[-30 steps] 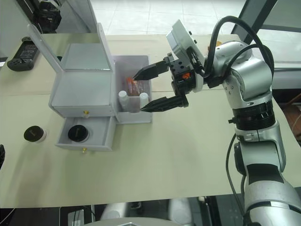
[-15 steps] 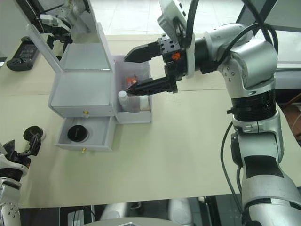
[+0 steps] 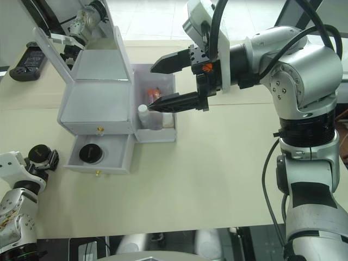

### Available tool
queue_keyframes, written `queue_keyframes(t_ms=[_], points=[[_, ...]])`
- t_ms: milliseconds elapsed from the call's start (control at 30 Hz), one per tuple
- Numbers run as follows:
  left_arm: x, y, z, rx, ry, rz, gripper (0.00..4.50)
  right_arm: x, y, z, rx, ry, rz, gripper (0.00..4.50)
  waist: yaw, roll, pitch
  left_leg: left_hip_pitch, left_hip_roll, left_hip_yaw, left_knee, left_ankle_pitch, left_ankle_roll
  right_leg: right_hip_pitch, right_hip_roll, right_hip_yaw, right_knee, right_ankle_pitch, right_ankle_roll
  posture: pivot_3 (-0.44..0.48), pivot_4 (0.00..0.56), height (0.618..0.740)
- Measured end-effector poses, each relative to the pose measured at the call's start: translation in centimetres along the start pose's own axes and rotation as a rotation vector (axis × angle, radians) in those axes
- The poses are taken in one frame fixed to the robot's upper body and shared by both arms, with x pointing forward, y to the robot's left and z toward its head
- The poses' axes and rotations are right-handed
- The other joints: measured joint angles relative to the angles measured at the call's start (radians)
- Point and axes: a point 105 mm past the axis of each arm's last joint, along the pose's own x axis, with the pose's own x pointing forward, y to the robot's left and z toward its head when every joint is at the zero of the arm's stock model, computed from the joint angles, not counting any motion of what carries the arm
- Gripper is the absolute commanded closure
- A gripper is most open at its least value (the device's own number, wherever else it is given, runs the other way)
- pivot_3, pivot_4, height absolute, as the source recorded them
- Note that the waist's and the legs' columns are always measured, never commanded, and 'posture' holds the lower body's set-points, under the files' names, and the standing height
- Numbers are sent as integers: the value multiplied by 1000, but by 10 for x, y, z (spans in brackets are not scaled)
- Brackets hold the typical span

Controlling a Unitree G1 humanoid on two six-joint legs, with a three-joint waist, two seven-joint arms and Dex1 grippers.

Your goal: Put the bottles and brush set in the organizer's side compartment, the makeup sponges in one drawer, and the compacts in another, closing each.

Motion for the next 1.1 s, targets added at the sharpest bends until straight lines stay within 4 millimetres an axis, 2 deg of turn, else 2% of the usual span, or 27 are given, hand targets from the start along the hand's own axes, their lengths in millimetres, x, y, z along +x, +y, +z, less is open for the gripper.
queue_keyframes(t_ms=[367, 533, 667, 900, 1000, 1100], points=[[6, -6, 3, -1, 16, -12, 64, 1, 2, 4, -6, -9, -20, 0, 5, 0, 0, 0, 0, 0, 0, 0, 0, 0, -1, 0, 0, 0, 0, 0, 150, 740], [-5, -15, 4, -1, 69, -51, 64, 0, 1, 4, -6, -8, -27, 0, 3, 0, 0, 0, 0, 0, 0, 0, 0, 0, -1, 1, 0, 0, 0, 0, 150, 740], [-9, -14, 10, 53, 163, -56, 64, -2, 1, 5, -5, -16, -39, 0, 2, 0, 0, 0, 0, 0, 0, 0, 0, 0, 0, 1, 0, 0, 0, 0, 150, 740], [1, -16, 24, 31, 215, -30, 64, -3, -1, 6, -1, -19, -54, 0, 2, 0, 0, 0, 0, 0, 0, 1, -1, 0, 2, 0, 0, 0, 0, 0, 150, 740], [2, -16, 23, 28, 230, -21, 64, -3, -2, 5, 3, -18, -59, 0, 1, 0, 0, -1, 0, 0, 0, 1, -1, 0, 3, 1, 0, 0, 0, 0, 150, 740], [4, -16, 23, 19, 242, -13, 588, -3, -2, 5, 3, -19, -60, 0, 1, 0, 0, -1, 0, 0, 0, 1, -2, 0, 4, 1, 0, 0, 0, 0, 150, 740]])
